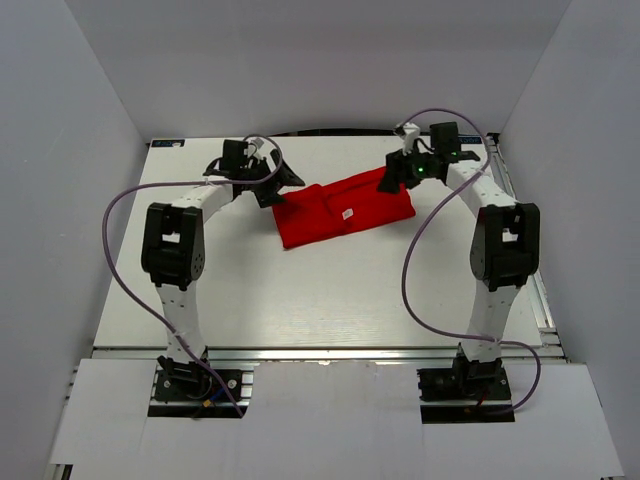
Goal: Fold and stack the t-shirts
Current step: Grab one side of the 2/3 rectangular tshirt with right arm
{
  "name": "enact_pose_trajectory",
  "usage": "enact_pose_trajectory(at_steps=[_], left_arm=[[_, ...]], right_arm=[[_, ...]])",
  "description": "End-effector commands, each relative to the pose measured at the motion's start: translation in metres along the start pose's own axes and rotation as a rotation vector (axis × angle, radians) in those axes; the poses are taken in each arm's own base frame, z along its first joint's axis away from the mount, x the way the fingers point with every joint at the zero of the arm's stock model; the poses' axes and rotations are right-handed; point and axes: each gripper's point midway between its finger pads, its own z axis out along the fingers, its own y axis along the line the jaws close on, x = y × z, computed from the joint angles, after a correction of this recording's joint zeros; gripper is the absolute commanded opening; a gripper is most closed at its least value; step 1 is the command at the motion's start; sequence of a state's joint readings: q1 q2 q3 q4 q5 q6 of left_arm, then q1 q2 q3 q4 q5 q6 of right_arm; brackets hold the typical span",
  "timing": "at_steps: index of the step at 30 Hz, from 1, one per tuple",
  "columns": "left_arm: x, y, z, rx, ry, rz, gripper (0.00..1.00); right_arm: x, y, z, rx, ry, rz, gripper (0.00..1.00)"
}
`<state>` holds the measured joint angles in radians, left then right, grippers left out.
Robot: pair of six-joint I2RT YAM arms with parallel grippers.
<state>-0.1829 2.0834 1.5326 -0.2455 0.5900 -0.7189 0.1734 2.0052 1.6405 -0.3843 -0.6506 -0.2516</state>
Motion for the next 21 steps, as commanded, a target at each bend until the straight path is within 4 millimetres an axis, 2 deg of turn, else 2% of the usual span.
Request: enact_pose_trajectory(at_steps=[1, 2, 3, 4, 5, 6, 8, 10, 12, 14, 15, 17, 21], left_arm=[[-0.034, -0.074, -0.056, 0.134, -0.130, 0.145, 0.98], [-0.033, -0.072, -0.059, 0.131, -0.138, 0.154, 0.98], [-0.034, -0.080, -0.070, 0.142, -0.158, 0.168, 0.98], [-0.035, -0.080, -0.074, 0.140, -0.174, 0.174, 0.98], [-0.030, -0.074, -0.077, 0.129, -0.172, 0.166, 0.98], [-0.030, -0.080, -0.088, 0.140, -0.195, 0.177, 0.98], [-0.026, -0.072, -0.094, 0.123, -0.213, 0.169, 0.98], [-0.024, -0.079, -0.108, 0.134, -0.239, 0.178, 0.98], [-0.018, -0.074, -0.113, 0.126, -0.240, 0.165, 0.98], [-0.014, -0.078, -0.122, 0.132, -0.252, 0.161, 0.98], [-0.008, -0.071, -0.122, 0.121, -0.243, 0.149, 0.98], [-0.003, -0.073, -0.128, 0.127, -0.250, 0.143, 0.98], [0.006, -0.067, -0.131, 0.117, -0.246, 0.128, 0.98]], right_arm=[[-0.006, -0.042, -0.013, 0.158, -0.004, 0.035, 0.75], [-0.004, -0.055, -0.016, 0.186, 0.007, 0.043, 0.76], [-0.002, -0.064, -0.016, 0.206, 0.018, 0.048, 0.78], [0.008, -0.075, -0.012, 0.214, 0.037, 0.069, 0.78], [0.005, -0.081, -0.012, 0.226, 0.038, 0.070, 0.78], [0.009, -0.089, -0.010, 0.249, 0.052, 0.077, 0.78], [0.018, -0.099, -0.003, 0.265, 0.069, 0.086, 0.79], [0.026, -0.110, 0.003, 0.304, 0.088, 0.101, 0.79], [0.030, -0.121, 0.002, 0.339, 0.089, 0.127, 0.79], [0.039, -0.130, 0.001, 0.345, 0.093, 0.157, 0.79], [0.042, -0.131, 0.002, 0.338, 0.094, 0.165, 0.79], [0.048, -0.135, 0.003, 0.326, 0.100, 0.175, 0.79], [0.054, -0.124, 0.014, 0.223, 0.101, 0.182, 0.78]])
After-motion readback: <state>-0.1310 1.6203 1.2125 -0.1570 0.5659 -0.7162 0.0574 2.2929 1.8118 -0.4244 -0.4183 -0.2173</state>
